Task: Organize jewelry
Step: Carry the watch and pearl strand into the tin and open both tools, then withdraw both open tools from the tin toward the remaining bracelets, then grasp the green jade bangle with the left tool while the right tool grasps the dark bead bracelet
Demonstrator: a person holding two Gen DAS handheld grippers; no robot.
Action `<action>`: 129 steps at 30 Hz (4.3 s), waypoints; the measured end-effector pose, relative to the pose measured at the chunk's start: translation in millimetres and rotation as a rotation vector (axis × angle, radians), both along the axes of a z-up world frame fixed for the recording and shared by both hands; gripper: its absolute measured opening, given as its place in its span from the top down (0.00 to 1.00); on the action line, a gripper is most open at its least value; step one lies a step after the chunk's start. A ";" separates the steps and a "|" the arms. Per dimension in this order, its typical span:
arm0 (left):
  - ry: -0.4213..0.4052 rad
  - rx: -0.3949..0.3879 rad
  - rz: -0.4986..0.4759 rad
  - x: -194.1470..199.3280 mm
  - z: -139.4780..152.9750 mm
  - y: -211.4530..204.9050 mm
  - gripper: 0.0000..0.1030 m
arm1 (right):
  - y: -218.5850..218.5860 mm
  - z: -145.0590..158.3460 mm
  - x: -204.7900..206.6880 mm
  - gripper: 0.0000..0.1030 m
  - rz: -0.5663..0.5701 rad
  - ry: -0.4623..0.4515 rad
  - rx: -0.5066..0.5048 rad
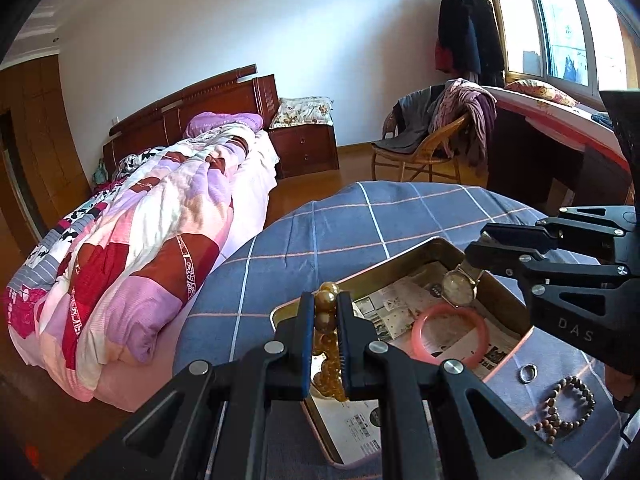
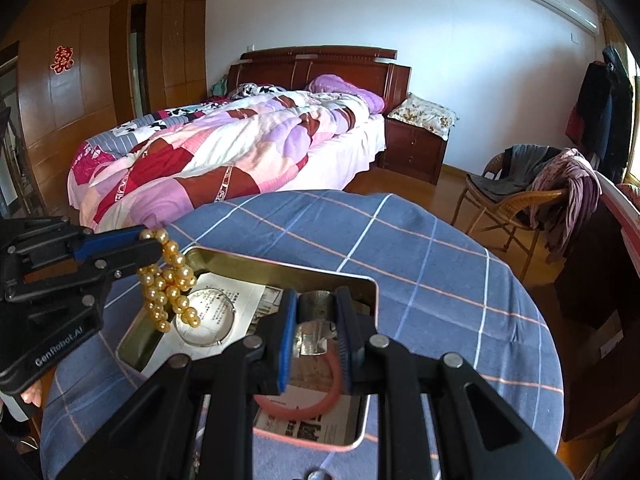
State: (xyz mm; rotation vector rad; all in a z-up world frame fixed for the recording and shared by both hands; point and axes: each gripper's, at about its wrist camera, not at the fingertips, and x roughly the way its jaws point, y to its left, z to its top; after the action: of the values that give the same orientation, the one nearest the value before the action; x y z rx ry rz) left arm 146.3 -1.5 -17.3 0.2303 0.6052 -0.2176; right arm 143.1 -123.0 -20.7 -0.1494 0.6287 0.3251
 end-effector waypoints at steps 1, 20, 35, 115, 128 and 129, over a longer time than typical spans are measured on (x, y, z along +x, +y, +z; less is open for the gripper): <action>0.002 0.001 0.000 1.3 -1.0 -0.4 0.90 | 1.0 -0.6 1.3 0.79 0.003 0.003 0.001; 0.046 0.050 0.021 20.9 -27.4 -2.4 0.90 | 8.8 -20.6 23.1 0.79 0.008 0.054 -0.013; 0.047 0.073 0.042 27.6 -35.6 -0.7 0.90 | 6.3 -26.7 29.6 0.77 -0.003 0.063 -0.039; 0.195 0.033 -0.079 -103.4 -94.4 -27.3 0.93 | -58.6 -84.0 -114.0 0.89 -0.083 0.139 -0.103; 0.161 0.019 -0.064 -107.0 -80.0 -18.9 0.94 | -60.5 -71.0 -115.6 0.89 -0.080 0.112 -0.067; 0.156 0.016 -0.062 -107.4 -77.5 -17.9 0.94 | -60.9 -69.6 -116.2 0.89 -0.080 0.109 -0.062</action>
State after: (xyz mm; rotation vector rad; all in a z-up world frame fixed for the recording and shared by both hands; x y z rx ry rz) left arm 39.0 -19.4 -94.8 0.2495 0.7550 -0.2924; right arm 26.9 -183.8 -90.2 -0.1660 0.7505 0.2381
